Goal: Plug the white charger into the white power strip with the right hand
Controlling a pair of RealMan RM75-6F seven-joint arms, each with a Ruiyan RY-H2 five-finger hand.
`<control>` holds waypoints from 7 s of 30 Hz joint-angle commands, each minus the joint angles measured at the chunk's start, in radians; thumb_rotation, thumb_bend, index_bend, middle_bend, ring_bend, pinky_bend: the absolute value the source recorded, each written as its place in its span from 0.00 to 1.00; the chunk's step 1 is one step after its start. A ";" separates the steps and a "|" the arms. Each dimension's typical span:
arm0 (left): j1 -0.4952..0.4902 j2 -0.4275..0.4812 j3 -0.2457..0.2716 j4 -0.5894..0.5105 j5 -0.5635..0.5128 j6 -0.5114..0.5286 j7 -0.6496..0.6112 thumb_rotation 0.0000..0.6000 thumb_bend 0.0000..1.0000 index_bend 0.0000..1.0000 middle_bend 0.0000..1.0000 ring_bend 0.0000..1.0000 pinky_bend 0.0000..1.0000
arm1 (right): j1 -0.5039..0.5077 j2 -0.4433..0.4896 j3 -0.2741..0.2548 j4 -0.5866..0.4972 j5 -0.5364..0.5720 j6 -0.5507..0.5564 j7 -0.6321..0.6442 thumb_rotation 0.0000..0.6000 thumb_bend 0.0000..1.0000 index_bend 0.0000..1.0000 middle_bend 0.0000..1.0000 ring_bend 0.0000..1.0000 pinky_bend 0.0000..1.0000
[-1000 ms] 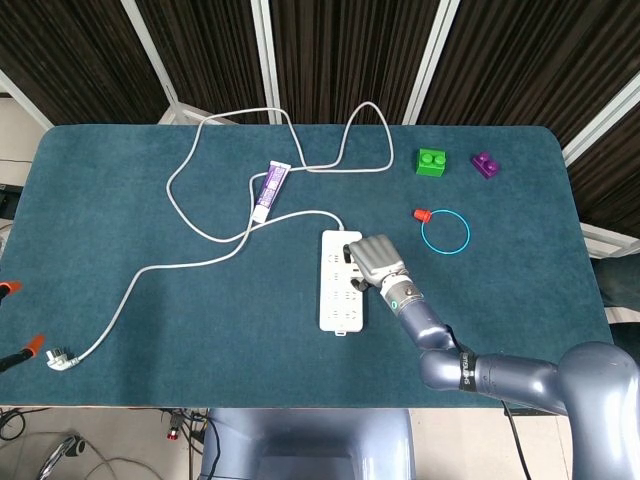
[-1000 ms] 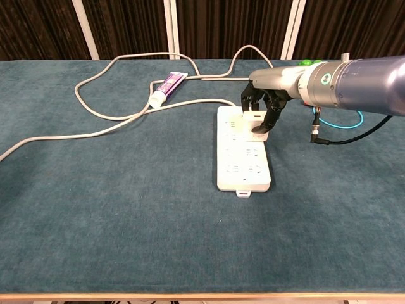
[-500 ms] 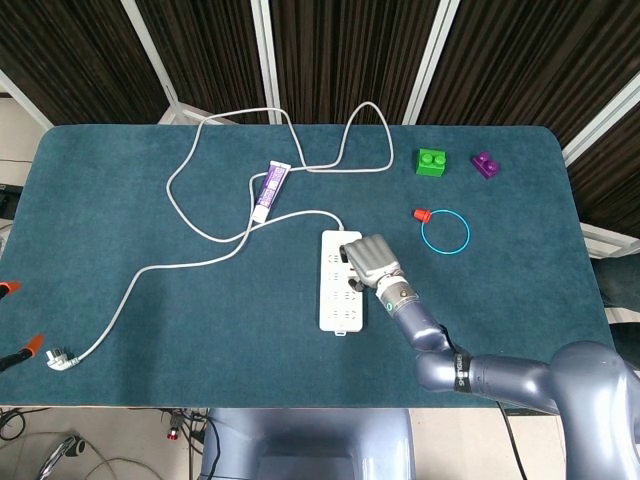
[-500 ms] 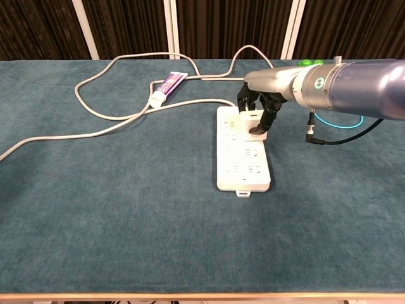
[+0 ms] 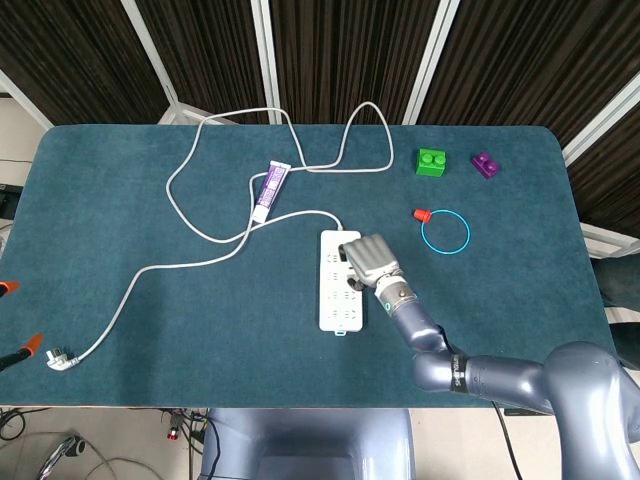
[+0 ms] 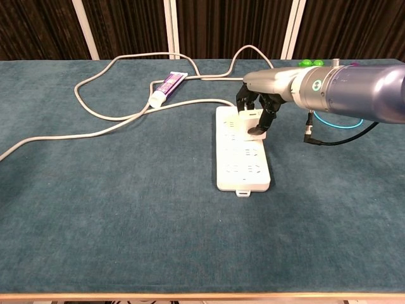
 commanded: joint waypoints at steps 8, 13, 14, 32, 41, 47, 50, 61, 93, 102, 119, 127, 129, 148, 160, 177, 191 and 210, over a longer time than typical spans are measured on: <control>0.001 -0.003 0.002 -0.004 0.005 0.005 0.008 1.00 0.13 0.27 0.08 0.03 0.09 | -0.022 0.023 -0.012 -0.021 -0.038 -0.027 0.030 1.00 0.52 1.00 0.76 0.71 0.45; 0.001 -0.003 0.001 -0.003 0.003 0.004 0.009 1.00 0.13 0.27 0.08 0.03 0.09 | -0.030 0.015 -0.011 -0.017 -0.059 -0.023 0.043 1.00 0.52 1.00 0.77 0.73 0.45; 0.001 -0.003 0.002 -0.003 0.004 0.004 0.009 1.00 0.13 0.27 0.08 0.03 0.09 | -0.031 0.013 -0.011 -0.015 -0.063 -0.021 0.044 1.00 0.52 1.00 0.77 0.73 0.45; 0.000 -0.001 -0.001 -0.001 -0.002 0.001 0.005 1.00 0.13 0.27 0.08 0.03 0.09 | -0.041 -0.027 0.002 0.018 -0.096 0.006 0.043 1.00 0.52 1.00 0.84 0.78 0.46; -0.001 -0.003 0.000 -0.002 -0.001 0.000 0.009 1.00 0.13 0.27 0.08 0.03 0.09 | -0.059 -0.023 0.001 0.023 -0.127 0.008 0.057 1.00 0.52 1.00 0.87 0.81 0.47; 0.000 -0.004 0.001 -0.004 0.002 0.003 0.014 1.00 0.13 0.28 0.08 0.03 0.09 | -0.068 -0.021 -0.003 0.016 -0.150 -0.003 0.067 1.00 0.52 1.00 0.87 0.81 0.47; 0.000 -0.005 0.000 -0.004 0.001 0.004 0.014 1.00 0.13 0.28 0.08 0.03 0.09 | -0.071 -0.023 -0.002 0.015 -0.160 -0.002 0.068 1.00 0.52 1.00 0.87 0.81 0.47; 0.000 -0.004 -0.001 -0.003 -0.001 0.002 0.011 1.00 0.13 0.27 0.08 0.03 0.09 | -0.054 0.000 -0.005 -0.017 -0.066 -0.018 0.006 1.00 0.51 0.90 0.75 0.67 0.43; 0.000 -0.004 -0.001 -0.004 -0.006 0.000 0.015 1.00 0.13 0.27 0.08 0.03 0.09 | -0.011 0.046 -0.013 -0.099 0.062 0.004 -0.050 1.00 0.33 0.37 0.27 0.28 0.25; -0.001 -0.004 0.000 -0.005 -0.005 0.000 0.017 1.00 0.13 0.28 0.08 0.03 0.09 | -0.012 0.058 -0.006 -0.111 0.047 0.008 -0.032 1.00 0.20 0.11 0.16 0.23 0.21; 0.001 0.000 0.002 -0.010 -0.003 0.000 0.013 1.00 0.13 0.28 0.08 0.03 0.09 | -0.097 0.283 0.039 -0.328 -0.039 0.042 0.102 1.00 0.19 0.10 0.15 0.22 0.19; 0.000 0.001 0.003 -0.011 -0.003 -0.004 0.010 1.00 0.13 0.28 0.08 0.03 0.09 | -0.197 0.443 0.021 -0.461 -0.206 0.038 0.213 1.00 0.19 0.16 0.15 0.21 0.19; -0.001 0.001 0.004 -0.011 -0.001 -0.005 0.012 1.00 0.13 0.28 0.08 0.03 0.09 | -0.216 0.454 0.011 -0.470 -0.240 0.041 0.229 1.00 0.19 0.19 0.14 0.21 0.19; -0.001 0.000 0.004 -0.010 -0.001 -0.005 0.014 1.00 0.13 0.28 0.08 0.03 0.09 | -0.244 0.339 -0.033 -0.394 -0.305 0.067 0.195 1.00 0.19 0.24 0.10 0.19 0.19; -0.001 0.000 0.004 -0.010 0.000 -0.003 0.013 1.00 0.13 0.28 0.08 0.03 0.09 | -0.239 0.300 -0.044 -0.378 -0.293 0.057 0.173 1.00 0.19 0.25 0.10 0.19 0.19; 0.000 0.002 0.003 -0.009 -0.004 -0.004 0.009 1.00 0.13 0.28 0.08 0.03 0.09 | -0.227 0.258 -0.036 -0.358 -0.286 0.058 0.158 1.00 0.19 0.26 0.09 0.19 0.19; 0.000 0.003 0.002 -0.009 -0.005 -0.004 0.006 1.00 0.13 0.28 0.08 0.03 0.09 | -0.217 0.241 -0.032 -0.359 -0.267 0.060 0.141 1.00 0.19 0.28 0.08 0.19 0.19; 0.001 0.004 0.001 -0.009 -0.005 -0.002 0.004 1.00 0.13 0.28 0.08 0.03 0.09 | -0.193 0.220 -0.048 -0.346 -0.224 0.045 0.095 1.00 0.19 0.35 0.08 0.19 0.19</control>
